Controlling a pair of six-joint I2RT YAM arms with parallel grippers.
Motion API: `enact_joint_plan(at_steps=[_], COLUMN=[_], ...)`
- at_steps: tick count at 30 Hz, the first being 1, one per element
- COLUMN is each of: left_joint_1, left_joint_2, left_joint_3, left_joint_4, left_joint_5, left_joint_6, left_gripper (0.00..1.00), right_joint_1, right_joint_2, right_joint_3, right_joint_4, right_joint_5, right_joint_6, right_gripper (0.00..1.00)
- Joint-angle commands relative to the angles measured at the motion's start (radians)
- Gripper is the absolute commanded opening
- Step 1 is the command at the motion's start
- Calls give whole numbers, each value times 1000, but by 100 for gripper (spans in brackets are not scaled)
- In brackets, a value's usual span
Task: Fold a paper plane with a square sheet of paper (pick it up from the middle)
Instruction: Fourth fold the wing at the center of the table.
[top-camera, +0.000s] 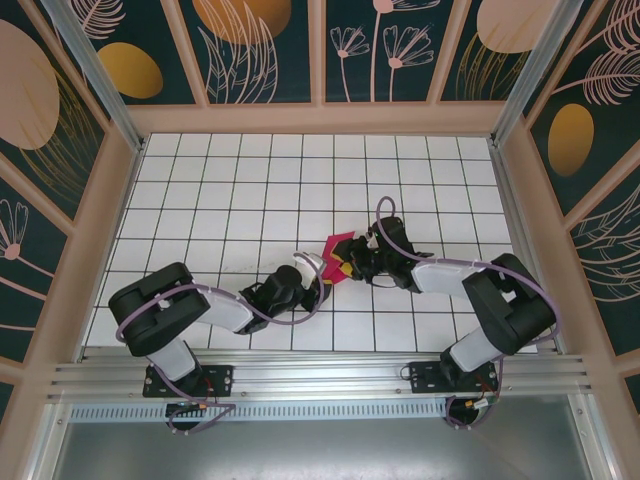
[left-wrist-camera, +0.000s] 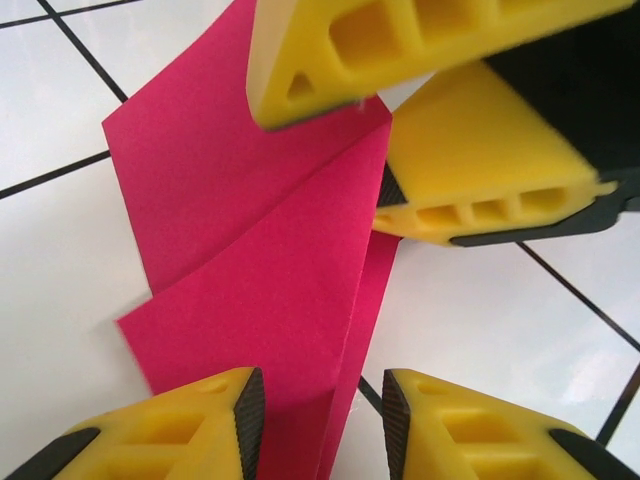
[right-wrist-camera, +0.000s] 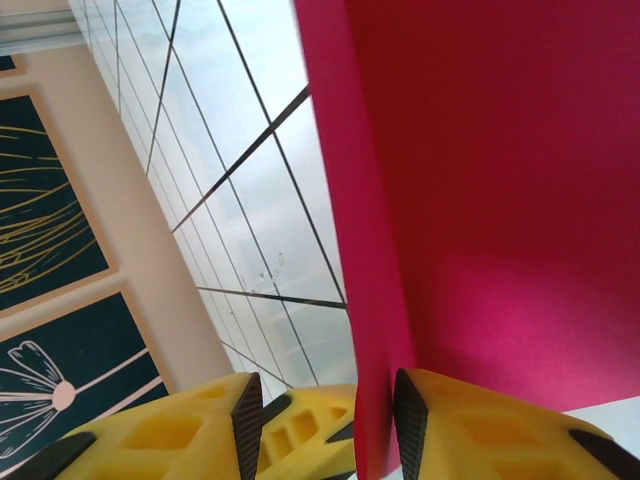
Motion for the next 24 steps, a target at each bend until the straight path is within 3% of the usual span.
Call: enact_joint_plan(at_steps=[1, 9, 17, 24], left_joint_1=[-8, -9, -9, -10], left_joint_2=[28, 46, 43, 47], left_joint_3=[27, 44, 22, -21], left_joint_4=[18, 31, 71, 135], left_joint_5=[-21, -38, -50, -35], left_joint_6=[26, 19, -13, -141], left_gripper=[39, 39, 26, 17], right_joint_1=[4, 6, 5, -9], right_joint_2=[-30, -23, -25, -36], right_joint_3=[20, 19, 21, 51], right_joint_4=[-8, 12, -7, -116], right_joint_5=[-30, -40, -26, 47], right_joint_6=[29, 43, 20, -158], right_gripper=[42, 42, 42, 45])
